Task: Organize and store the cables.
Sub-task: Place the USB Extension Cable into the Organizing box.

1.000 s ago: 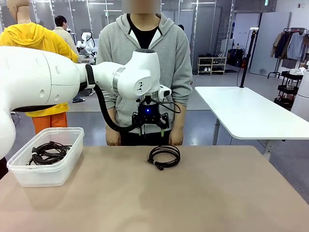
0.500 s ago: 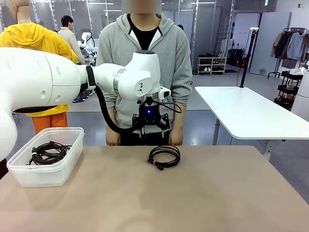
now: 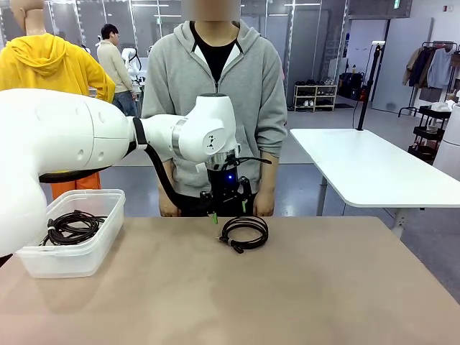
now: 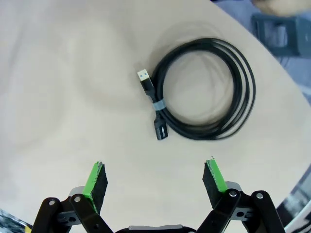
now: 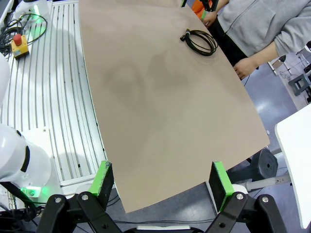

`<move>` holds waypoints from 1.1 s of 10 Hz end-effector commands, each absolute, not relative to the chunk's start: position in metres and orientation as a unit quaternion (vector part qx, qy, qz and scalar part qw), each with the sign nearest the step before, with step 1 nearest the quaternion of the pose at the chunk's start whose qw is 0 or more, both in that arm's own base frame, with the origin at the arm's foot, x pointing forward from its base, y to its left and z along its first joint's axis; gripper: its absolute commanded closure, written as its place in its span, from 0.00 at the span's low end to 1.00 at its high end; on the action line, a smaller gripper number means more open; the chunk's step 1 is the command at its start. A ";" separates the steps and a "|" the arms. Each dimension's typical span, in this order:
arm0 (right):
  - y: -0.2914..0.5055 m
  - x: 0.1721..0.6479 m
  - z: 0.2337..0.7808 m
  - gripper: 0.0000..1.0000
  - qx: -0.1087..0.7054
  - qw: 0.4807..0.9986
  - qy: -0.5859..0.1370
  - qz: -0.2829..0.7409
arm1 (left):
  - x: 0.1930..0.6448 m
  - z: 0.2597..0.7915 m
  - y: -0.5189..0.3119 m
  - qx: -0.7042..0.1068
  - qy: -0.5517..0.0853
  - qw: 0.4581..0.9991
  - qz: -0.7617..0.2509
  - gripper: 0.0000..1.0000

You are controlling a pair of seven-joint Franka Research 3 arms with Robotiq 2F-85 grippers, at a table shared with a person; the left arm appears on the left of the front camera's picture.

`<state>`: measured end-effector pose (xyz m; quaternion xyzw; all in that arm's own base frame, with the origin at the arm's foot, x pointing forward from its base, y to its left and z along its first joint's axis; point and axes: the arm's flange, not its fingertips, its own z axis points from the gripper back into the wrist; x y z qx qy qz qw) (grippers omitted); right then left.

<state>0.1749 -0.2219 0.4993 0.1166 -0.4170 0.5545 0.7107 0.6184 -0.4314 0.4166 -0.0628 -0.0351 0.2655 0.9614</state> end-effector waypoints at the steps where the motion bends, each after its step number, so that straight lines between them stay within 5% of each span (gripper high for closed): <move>1: -0.221 0.174 0.501 0.00 0.112 0.710 -0.420 0.554 | 0.626 0.413 -0.442 -0.054 -0.023 0.950 0.308 0.00; 11: -0.221 0.174 0.501 0.00 0.112 0.710 -0.420 0.554 | 0.634 0.370 -0.437 -0.054 -0.025 0.951 0.304 0.00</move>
